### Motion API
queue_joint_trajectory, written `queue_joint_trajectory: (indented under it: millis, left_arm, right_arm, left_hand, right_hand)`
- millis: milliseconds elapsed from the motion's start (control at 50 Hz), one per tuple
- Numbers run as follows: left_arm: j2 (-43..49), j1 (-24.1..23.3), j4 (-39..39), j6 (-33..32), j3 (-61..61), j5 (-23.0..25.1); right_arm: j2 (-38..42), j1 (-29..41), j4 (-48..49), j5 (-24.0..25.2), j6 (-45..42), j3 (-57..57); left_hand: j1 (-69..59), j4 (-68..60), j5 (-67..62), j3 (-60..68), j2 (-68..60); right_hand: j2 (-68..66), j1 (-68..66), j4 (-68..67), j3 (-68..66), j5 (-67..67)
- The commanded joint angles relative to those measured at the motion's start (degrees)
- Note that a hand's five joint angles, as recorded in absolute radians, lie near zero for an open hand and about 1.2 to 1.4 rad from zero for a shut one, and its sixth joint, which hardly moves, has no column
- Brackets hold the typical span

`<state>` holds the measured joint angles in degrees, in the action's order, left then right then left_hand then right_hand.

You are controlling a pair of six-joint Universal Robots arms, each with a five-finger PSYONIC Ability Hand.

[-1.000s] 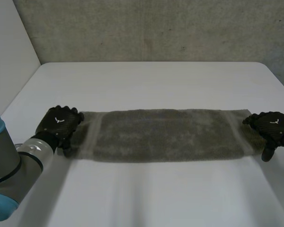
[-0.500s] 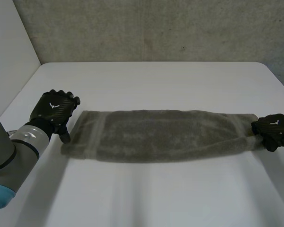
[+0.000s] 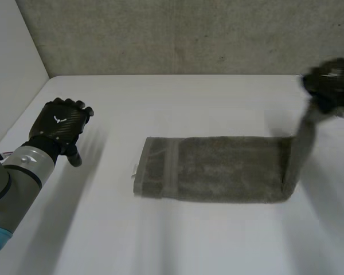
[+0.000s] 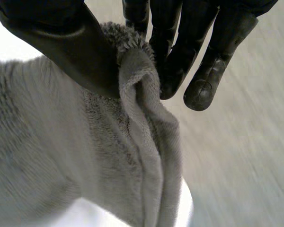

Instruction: Fold the towel.

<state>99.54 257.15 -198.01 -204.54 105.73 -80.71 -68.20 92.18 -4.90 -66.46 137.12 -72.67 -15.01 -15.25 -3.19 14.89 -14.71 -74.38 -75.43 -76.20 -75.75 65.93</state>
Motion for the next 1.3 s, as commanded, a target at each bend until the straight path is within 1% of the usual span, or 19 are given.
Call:
queue_joint_trajectory:
  millis: [20,40,100,140,280,300,320,340,480,540,580,640,680,760,840,960,1180,1280,1300]
  left_arm:
    - [-0.2,-1.2,0.0,1.5,-0.8,-0.2]
    - [-0.4,-1.7,0.0,2.3,-0.9,-0.2]
    - [-0.6,-2.2,0.0,2.9,-1.1,-0.2]
    - [-0.8,-2.8,0.0,3.7,-1.2,-0.3]
    - [-0.8,-3.8,0.0,3.8,-1.1,-0.4]
    - [-0.8,-3.9,0.0,3.8,-1.1,-0.4]
    - [-0.8,-3.9,0.0,3.8,-1.1,-0.4]
    - [-0.8,-4.0,0.0,3.8,-1.1,-0.3]
    - [-0.8,-4.0,0.0,3.9,-1.5,-0.2]
    - [-0.8,-4.4,0.0,3.9,-1.9,-0.3]
    - [-0.8,-5.2,0.0,4.1,-2.1,-0.3]
    - [-0.7,-5.5,0.0,4.2,-2.1,-0.3]
    - [-0.8,-6.3,0.0,4.2,-2.0,-0.4]
    - [-0.7,-7.0,-0.1,4.2,-2.0,-0.4]
    - [-0.7,-8.1,-0.1,4.4,-2.0,-0.4]
    - [-0.7,-8.5,-0.1,4.9,-2.0,-0.4]
    - [-0.8,-9.2,-0.1,5.3,-2.0,-0.4]
    - [-0.8,-9.3,-0.1,5.3,-1.9,-0.4]
    - [-0.8,-9.3,-0.1,5.3,-1.9,-0.4]
  right_arm:
    - [6.9,24.3,0.7,-8.6,-0.1,6.7]
    - [9.5,29.0,1.4,-10.0,-0.1,8.7]
    - [12.1,32.9,2.2,-11.0,-0.1,10.3]
    - [17.6,38.6,4.0,-12.0,-0.2,12.8]
    - [25.1,45.3,5.3,-13.1,-2.6,15.1]
    - [25.4,45.5,5.5,-14.0,-4.2,15.1]
    - [25.4,45.5,5.5,-14.1,-4.2,15.1]
    - [25.0,45.7,5.7,-15.3,-5.5,15.0]
    - [19.7,45.1,8.5,-19.4,-4.6,12.7]
    - [15.4,44.0,9.3,-20.2,-0.6,8.4]
    - [9.7,39.9,9.3,-19.7,4.7,2.7]
    - [7.2,37.1,9.0,-19.4,7.5,-0.6]
    - [3.1,31.9,9.5,-18.2,12.5,-7.1]
    - [0.8,27.1,9.6,-15.5,15.7,-13.4]
    - [-0.8,19.3,9.6,-9.3,17.4,-21.6]
    - [-0.9,15.4,10.6,-6.5,17.4,-26.9]
    - [0.7,12.6,15.0,-6.0,16.8,-31.1]
    - [2.0,12.5,15.7,-6.0,16.4,-31.0]
    - [2.0,12.5,15.7,-6.0,16.4,-31.0]
  left_hand:
    - [3.6,3.9,1.8,-3.5,3.3]
    - [3.6,3.9,1.8,-3.5,3.3]
    - [3.6,3.9,1.8,-3.5,3.3]
    - [3.6,3.9,1.8,-3.5,3.3]
    - [3.8,4.0,2.0,-3.7,3.5]
    - [3.6,3.9,1.8,-3.5,3.3]
    - [3.6,3.9,1.8,-3.5,3.3]
    - [3.6,3.9,1.8,-3.5,3.3]
    - [3.6,3.9,1.8,-3.5,3.3]
    - [3.6,3.9,1.8,-3.5,3.3]
    - [3.6,3.9,1.8,-3.5,3.3]
    - [3.6,3.9,1.8,-3.5,3.3]
    - [3.6,3.9,1.8,-3.5,3.3]
    - [3.6,3.9,1.8,-3.5,3.3]
    - [3.6,3.9,1.8,-3.5,3.3]
    - [3.6,3.9,1.8,-3.5,3.3]
    - [3.6,3.9,1.8,-3.5,3.3]
    - [3.5,3.7,1.6,-3.3,3.2]
    - [3.5,3.7,1.6,-3.3,3.2]
  right_hand:
    - [-5.6,-4.6,-3.8,-4.2,4.1]
    - [-5.6,-4.6,-3.8,-4.2,4.1]
    - [-5.6,-4.6,-3.8,-4.2,4.1]
    - [-5.6,-4.6,-3.8,-4.2,4.1]
    - [-3.3,-2.3,-1.5,-2.0,1.8]
    - [29.5,30.5,31.3,30.9,-31.0]
    - [29.8,30.9,31.6,31.2,-31.4]
    - [64.4,65.4,66.2,65.8,-65.9]
    - [64.4,65.4,66.2,65.8,-65.9]
    - [64.4,65.4,66.2,65.8,-65.9]
    - [64.4,65.4,66.2,65.8,-65.9]
    - [64.4,65.4,66.2,65.8,-65.9]
    - [64.4,65.4,66.2,65.8,-65.9]
    - [64.4,65.4,66.2,65.8,-65.9]
    - [64.4,65.4,66.2,65.8,-65.9]
    - [64.4,65.4,66.2,65.8,-65.9]
    - [44.5,45.5,46.3,45.8,-46.0]
    - [15.2,16.3,17.1,16.6,-16.8]
    - [15.2,16.2,17.0,16.6,-16.7]
